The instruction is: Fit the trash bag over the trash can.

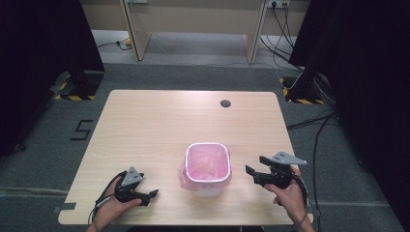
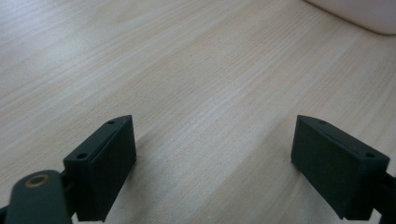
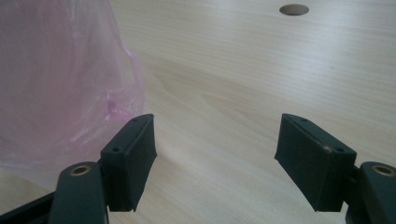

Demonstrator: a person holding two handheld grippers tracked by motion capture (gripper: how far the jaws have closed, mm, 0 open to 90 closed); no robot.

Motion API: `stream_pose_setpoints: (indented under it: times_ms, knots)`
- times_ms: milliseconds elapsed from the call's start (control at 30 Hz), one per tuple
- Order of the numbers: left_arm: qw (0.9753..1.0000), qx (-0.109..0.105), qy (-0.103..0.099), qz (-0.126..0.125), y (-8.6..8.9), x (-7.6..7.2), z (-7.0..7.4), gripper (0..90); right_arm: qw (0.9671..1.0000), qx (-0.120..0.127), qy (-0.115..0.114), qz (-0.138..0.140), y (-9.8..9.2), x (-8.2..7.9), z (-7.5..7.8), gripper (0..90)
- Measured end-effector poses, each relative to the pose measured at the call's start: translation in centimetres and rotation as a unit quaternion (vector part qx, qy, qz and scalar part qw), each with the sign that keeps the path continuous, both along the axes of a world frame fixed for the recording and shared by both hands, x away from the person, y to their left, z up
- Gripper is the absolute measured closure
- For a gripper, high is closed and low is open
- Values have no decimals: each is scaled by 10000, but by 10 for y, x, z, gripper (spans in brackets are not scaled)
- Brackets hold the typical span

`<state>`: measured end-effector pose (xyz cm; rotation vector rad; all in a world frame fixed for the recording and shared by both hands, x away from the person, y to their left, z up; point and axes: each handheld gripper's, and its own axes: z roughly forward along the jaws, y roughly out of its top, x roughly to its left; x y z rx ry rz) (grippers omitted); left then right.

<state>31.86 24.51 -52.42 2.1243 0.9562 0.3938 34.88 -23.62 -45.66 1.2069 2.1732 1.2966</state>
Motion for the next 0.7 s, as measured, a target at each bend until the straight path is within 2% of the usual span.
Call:
stream_pose_setpoints:
  times_ms: [200,700]
  knots:
    - [10000,5,4,28,-1,1,0,132,9999,22,108,-11,-5,-6,-9,281]
    - [10000,9,3,31,-1,2,0,130,9995,-186,257,19,-11,-25,-21,276]
